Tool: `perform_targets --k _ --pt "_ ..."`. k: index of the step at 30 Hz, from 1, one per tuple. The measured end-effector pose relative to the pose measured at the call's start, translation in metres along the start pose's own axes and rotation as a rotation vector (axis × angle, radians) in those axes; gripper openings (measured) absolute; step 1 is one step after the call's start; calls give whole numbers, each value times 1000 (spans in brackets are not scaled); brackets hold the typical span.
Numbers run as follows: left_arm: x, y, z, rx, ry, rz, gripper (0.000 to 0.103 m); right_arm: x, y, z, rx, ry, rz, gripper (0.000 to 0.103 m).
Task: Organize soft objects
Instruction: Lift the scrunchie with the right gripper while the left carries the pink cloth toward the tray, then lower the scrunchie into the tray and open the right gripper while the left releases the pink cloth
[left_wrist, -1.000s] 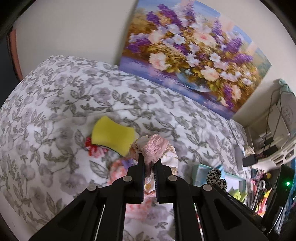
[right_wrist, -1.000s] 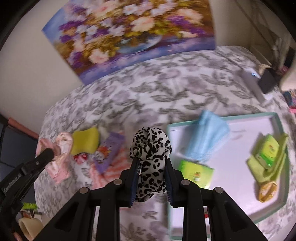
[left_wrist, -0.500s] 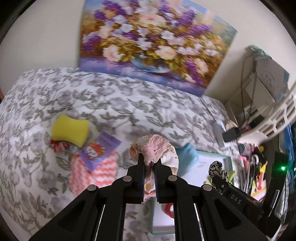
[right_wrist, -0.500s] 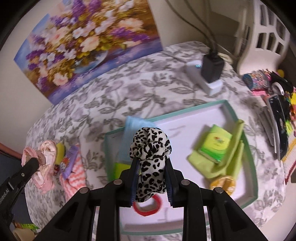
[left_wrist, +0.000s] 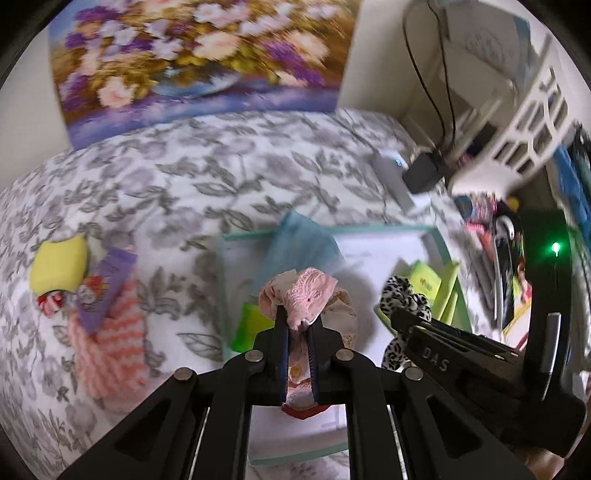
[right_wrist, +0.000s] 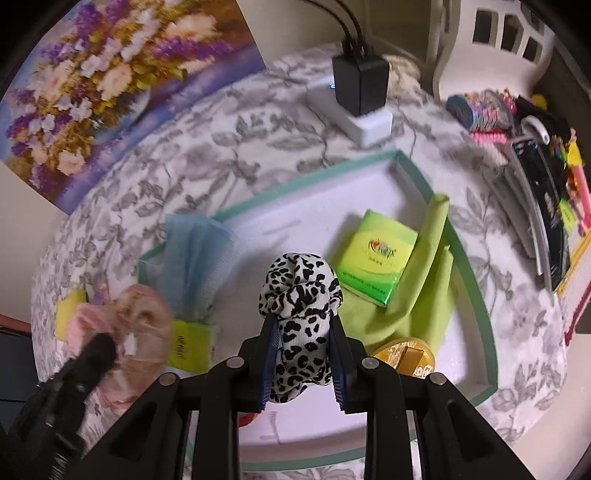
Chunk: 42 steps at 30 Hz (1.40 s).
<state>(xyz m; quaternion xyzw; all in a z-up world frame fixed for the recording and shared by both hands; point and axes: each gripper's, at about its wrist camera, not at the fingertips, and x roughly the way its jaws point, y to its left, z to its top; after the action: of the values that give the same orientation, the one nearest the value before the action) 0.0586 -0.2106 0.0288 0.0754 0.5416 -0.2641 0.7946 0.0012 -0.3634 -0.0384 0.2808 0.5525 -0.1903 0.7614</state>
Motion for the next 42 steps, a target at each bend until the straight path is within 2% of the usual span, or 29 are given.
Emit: perform_targets --k 6,10,19,22,25,27,31,34,36,38,40,42 --pt "31 -15 -5 46 40 -3 9 16 -6 -2 16 37 -15 28" --pt "53 -15 -6 27 86 -18 9 23 -8 -1 22 46 -19 28" --pt "70 -10 -6 -1 122 -12 9 33 -11 -2 31 68 -8 28" --pt "73 -10 -7 -7 141 -13 13 34 -12 -1 34 74 -5 31" --pt "72 -9 -6 -14 163 0 28 31 -9 -1 27 79 -18 33" --pt "70 -6 -5 -20 171 8 38 29 -9 0 31 72 -16 40" --pt "61 3 -2 -56 171 0 45 21 -10 2 28 63 -26 44" --pt "52 9 0 -76 166 6 55 13 -10 3 26 48 -28 47" --pt "46 14 2 -97 161 11 66 8 -10 4 25 36 -31 56" --pt "39 21 3 -128 149 13 70 2 -10 4 22 21 -34 64" --pt "34 26 4 -146 137 15 77 -2 -9 5 21 9 -31 65" --pt "30 31 5 -160 130 28 82 -5 -9 5 21 3 -24 75"
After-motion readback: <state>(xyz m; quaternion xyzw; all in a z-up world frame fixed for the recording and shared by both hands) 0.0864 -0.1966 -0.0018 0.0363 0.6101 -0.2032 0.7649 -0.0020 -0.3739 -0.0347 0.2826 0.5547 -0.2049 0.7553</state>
